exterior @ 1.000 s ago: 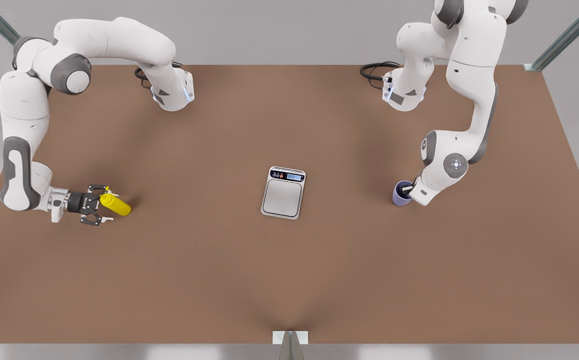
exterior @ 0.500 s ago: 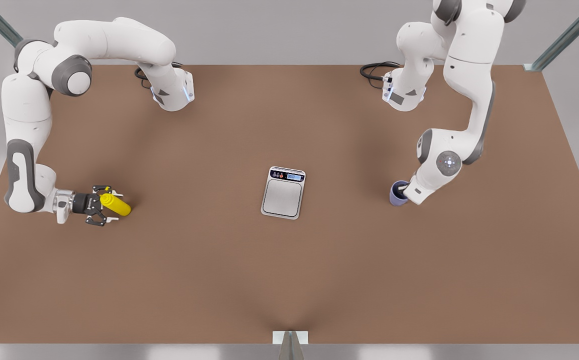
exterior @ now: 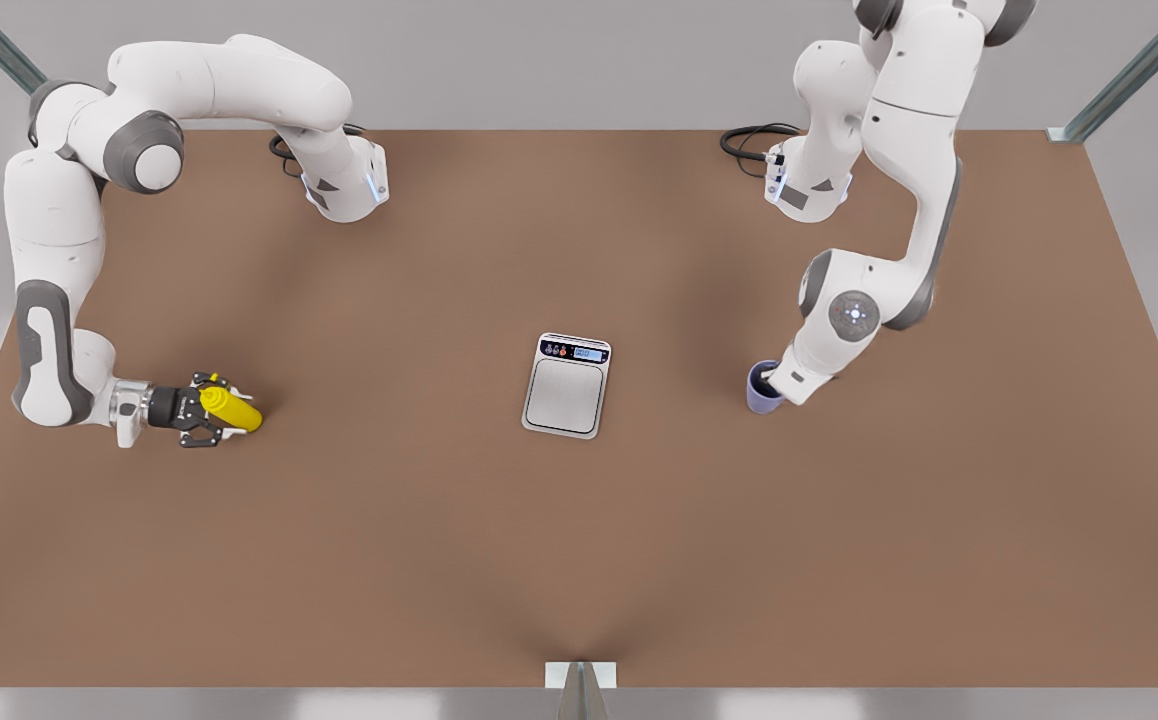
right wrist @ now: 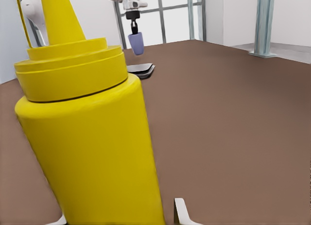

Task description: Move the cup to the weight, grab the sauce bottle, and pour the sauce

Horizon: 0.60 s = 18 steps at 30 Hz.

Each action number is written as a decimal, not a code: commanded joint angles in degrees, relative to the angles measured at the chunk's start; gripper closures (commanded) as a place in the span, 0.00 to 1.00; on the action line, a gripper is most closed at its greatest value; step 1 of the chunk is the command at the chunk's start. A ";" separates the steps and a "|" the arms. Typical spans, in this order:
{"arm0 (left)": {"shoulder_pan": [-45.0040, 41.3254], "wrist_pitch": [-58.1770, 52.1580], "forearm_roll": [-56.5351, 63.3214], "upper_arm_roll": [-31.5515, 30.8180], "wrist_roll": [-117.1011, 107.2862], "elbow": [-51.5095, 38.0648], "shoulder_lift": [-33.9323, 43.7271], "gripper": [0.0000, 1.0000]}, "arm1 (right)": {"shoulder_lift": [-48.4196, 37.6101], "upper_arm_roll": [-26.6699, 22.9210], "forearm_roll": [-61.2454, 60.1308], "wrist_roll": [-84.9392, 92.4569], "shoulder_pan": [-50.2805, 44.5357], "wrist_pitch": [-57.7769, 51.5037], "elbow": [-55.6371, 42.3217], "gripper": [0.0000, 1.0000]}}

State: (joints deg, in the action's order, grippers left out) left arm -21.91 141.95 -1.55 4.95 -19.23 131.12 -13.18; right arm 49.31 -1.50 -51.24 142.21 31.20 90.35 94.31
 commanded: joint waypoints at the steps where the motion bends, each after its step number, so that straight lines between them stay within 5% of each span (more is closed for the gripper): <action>1: -0.67 -0.01 -3.63 -0.03 -0.63 -0.51 -0.10 0.79 | 0.00 0.00 0.00 0.00 0.00 0.00 0.00 0.37; 18: -13.06 -0.10 -3.81 -1.35 -22.16 -10.18 -6.16 0.79 | -1.23 -0.09 -0.26 -4.82 0.61 -3.87 -3.69 0.42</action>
State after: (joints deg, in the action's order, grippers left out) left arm -35.32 141.82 -2.55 3.54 -42.33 120.63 -19.61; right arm 47.10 -1.58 -51.39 134.81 31.69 86.09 89.87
